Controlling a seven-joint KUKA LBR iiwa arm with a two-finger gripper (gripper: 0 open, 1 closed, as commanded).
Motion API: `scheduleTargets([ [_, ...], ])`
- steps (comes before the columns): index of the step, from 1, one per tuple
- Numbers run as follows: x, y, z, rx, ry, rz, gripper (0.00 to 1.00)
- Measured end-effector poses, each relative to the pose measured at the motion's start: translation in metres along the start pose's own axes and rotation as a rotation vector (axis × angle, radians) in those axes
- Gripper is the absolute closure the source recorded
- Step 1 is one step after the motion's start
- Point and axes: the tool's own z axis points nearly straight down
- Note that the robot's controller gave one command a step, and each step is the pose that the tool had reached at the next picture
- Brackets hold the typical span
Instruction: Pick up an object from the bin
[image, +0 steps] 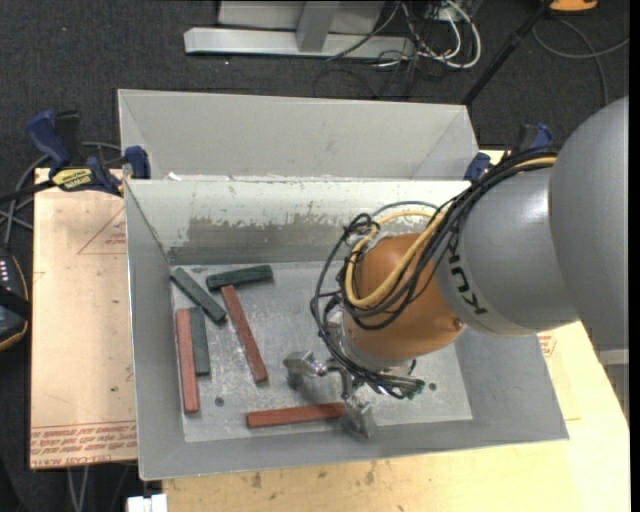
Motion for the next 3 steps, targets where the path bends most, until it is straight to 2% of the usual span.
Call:
scheduleTargets([
  [1, 0.000, 0.000, -0.001, -0.002, 0.002, 0.003, 1.00],
  [2, -0.032, -0.001, -0.001, -0.003, 0.003, -0.238, 1.00],
  [3, -0.107, 0.018, 0.000, -0.005, 0.001, -0.529, 1.00],
])
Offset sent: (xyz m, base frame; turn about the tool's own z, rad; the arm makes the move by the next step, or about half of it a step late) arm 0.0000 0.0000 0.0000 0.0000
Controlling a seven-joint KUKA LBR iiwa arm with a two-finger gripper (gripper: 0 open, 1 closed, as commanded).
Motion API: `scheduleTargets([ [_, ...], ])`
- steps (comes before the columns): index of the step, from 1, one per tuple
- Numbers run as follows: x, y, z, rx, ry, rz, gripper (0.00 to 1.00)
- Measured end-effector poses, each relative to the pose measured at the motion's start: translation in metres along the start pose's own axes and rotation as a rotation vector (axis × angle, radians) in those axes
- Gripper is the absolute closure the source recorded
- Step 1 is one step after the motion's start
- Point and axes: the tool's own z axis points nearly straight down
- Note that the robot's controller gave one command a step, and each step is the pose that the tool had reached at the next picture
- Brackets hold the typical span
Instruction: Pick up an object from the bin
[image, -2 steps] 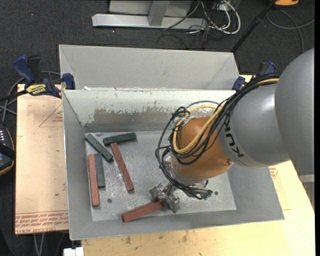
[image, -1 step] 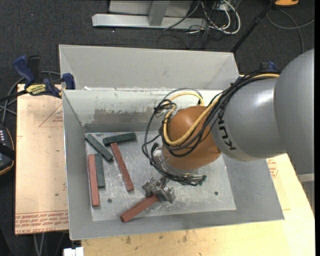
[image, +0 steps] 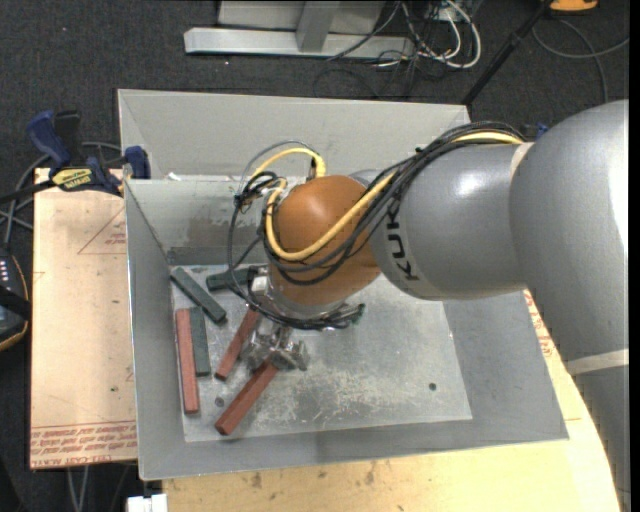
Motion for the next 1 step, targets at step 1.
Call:
scheduleTargets([
  [1, -0.0010, 0.0343, -0.1487, 0.002, -0.002, 0.002, 1.00],
])
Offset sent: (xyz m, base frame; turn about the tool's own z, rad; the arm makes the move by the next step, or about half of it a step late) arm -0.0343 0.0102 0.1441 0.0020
